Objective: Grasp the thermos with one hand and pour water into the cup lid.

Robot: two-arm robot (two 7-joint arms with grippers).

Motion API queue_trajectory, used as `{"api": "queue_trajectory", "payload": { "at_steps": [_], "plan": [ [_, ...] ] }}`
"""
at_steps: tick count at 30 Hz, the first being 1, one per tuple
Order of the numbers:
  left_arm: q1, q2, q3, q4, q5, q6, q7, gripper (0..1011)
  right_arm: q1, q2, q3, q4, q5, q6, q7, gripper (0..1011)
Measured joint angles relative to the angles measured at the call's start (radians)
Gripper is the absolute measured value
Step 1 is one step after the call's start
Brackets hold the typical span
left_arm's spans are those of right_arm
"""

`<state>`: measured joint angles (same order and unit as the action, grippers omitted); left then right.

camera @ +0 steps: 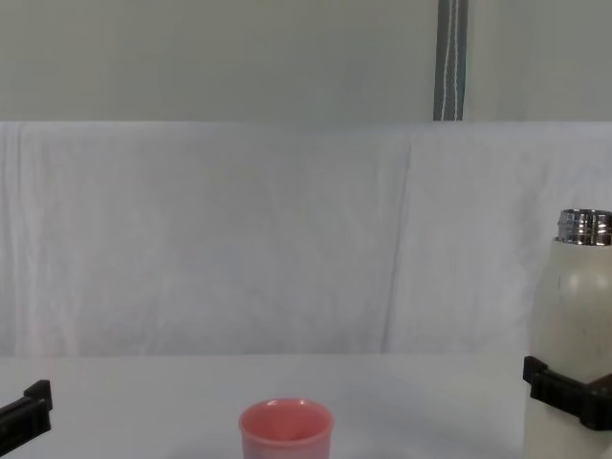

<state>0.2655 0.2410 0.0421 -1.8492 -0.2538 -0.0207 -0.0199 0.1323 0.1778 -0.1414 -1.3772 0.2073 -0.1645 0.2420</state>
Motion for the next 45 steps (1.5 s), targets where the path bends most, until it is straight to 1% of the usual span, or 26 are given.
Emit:
{"api": "queue_trajectory", "payload": {
  "at_steps": [5, 23, 45],
  "plan": [
    [0.000, 0.000, 0.000, 0.000, 0.000, 0.000, 0.000, 1001, -0.011, 0.001, 0.000, -0.022, 0.009, 0.007, 0.004, 1001],
    [0.000, 0.000, 0.000, 0.000, 0.000, 0.000, 0.000, 1001, -0.030, 0.009, 0.003, -0.054, 0.010, 0.006, 0.000, 1001],
    [0.000, 0.000, 0.000, 0.000, 0.000, 0.000, 0.000, 1001, -0.087, 0.015, 0.019, -0.122, 0.011, 0.022, -0.016, 1001]
  ]
}}
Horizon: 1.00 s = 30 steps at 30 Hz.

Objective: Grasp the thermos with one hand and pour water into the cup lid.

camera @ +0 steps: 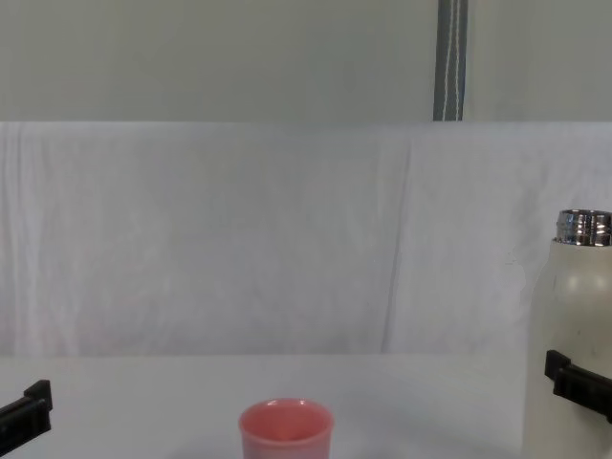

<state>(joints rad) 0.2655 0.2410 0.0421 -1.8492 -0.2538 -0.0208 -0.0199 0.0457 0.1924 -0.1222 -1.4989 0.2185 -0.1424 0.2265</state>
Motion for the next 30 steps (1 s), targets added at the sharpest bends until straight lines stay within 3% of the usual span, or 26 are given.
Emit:
{"api": "queue_trajectory", "payload": {
  "at_steps": [19, 30],
  "plan": [
    [0.000, 0.000, 0.000, 0.000, 0.000, 0.000, 0.000, 1001, -0.079, 0.005, 0.019, -0.073, 0.004, 0.003, -0.013, 1001],
    [0.000, 0.000, 0.000, 0.000, 0.000, 0.000, 0.000, 1001, -0.128, 0.005, -0.001, -0.108, -0.038, -0.028, -0.018, 1001]
  ]
}}
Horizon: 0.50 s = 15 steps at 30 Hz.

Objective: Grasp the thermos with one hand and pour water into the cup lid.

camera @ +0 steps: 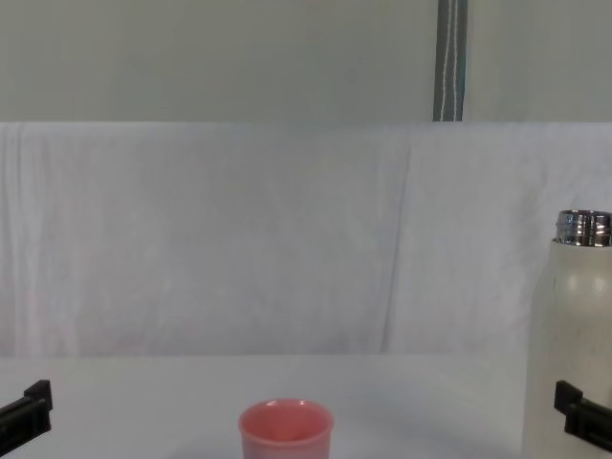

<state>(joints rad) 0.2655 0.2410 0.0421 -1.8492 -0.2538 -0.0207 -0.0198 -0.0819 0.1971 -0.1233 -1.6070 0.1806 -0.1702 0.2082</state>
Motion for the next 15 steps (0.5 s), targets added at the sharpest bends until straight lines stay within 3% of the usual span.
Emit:
{"api": "queue_trajectory", "payload": {
  "at_steps": [15],
  "plan": [
    [0.000, 0.000, 0.000, 0.000, 0.000, 0.000, 0.000, 1001, -0.036, -0.026, -0.024, -0.010, -0.010, -0.025, 0.001, 1001]
  ]
}}
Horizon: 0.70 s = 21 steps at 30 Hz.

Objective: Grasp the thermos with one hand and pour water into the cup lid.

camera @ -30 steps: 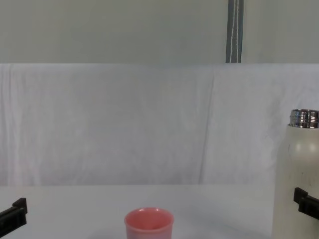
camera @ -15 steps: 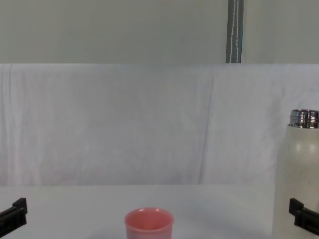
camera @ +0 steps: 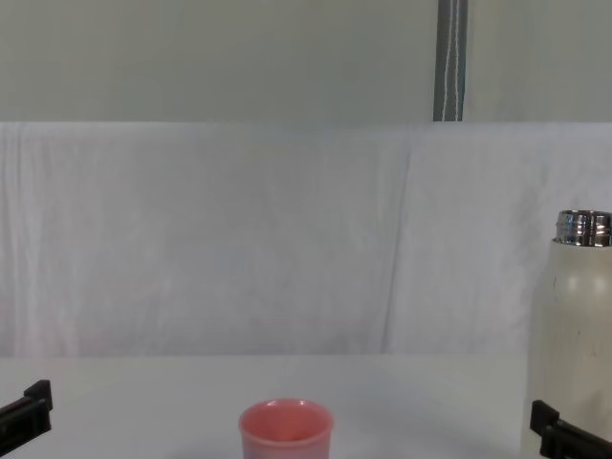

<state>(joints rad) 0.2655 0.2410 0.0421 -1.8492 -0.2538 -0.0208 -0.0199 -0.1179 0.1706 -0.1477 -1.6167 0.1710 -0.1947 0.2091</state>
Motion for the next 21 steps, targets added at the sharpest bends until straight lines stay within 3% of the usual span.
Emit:
{"api": "queue_trajectory", "payload": {
  "at_steps": [21],
  "plan": [
    [0.000, 0.000, 0.000, 0.000, 0.000, 0.000, 0.000, 1001, 0.000, -0.009, -0.009, 0.007, -0.007, 0.001, -0.001, 1001]
  ]
}}
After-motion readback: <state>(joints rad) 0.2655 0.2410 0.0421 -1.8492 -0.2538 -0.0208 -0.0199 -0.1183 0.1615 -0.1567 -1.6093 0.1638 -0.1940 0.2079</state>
